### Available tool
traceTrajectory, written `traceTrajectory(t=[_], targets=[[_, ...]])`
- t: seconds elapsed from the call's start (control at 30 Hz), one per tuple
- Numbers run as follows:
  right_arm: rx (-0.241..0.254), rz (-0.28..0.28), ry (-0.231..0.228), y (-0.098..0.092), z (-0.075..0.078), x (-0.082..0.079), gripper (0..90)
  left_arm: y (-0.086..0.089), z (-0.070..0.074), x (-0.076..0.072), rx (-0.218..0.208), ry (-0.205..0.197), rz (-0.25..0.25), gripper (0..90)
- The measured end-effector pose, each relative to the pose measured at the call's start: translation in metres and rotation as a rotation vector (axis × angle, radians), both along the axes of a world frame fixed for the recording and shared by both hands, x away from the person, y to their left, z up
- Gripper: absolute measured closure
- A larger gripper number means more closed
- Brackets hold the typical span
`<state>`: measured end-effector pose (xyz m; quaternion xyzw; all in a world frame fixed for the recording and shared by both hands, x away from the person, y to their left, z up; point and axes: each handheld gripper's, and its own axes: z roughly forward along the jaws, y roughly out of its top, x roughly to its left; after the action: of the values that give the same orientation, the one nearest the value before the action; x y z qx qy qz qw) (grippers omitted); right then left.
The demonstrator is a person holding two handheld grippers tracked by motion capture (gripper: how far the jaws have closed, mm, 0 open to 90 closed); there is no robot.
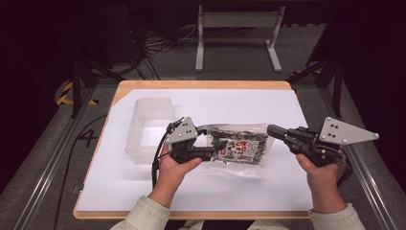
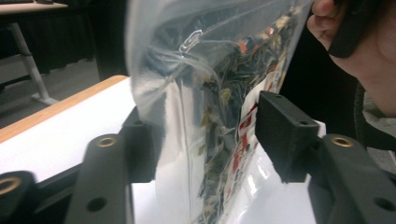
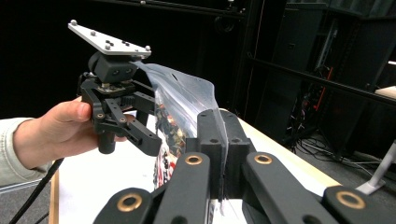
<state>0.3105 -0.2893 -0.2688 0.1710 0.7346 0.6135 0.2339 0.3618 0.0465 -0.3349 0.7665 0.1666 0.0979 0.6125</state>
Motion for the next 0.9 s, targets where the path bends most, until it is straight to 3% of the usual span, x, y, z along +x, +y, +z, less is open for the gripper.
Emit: traceTrajectory(t=[0.2,0.5,0.7,0.9], targets=[[0.001,-0.021,0.006,-0.001,-0.003,0.003,90.0,-0.001,0.002,-0.004,0.009,0.013,-0.044,60.5],[0.009,-0.057,0.010,-0.004,-0.005,0.007,88.4,-0.001,0.003,-0.006,0.005,0.009,-0.087,67.7],[0.035,-0.076,0.029,-0.008,-0.006,0.011,77.2,0.001,0.010,-0.010,-0.009,-0.009,-0.109,71.5],[0.027,-0.099,0.030,-0.009,-0.005,0.013,63.4,0.003,0.014,-0.012,-0.004,-0.025,-0.098,72.1]])
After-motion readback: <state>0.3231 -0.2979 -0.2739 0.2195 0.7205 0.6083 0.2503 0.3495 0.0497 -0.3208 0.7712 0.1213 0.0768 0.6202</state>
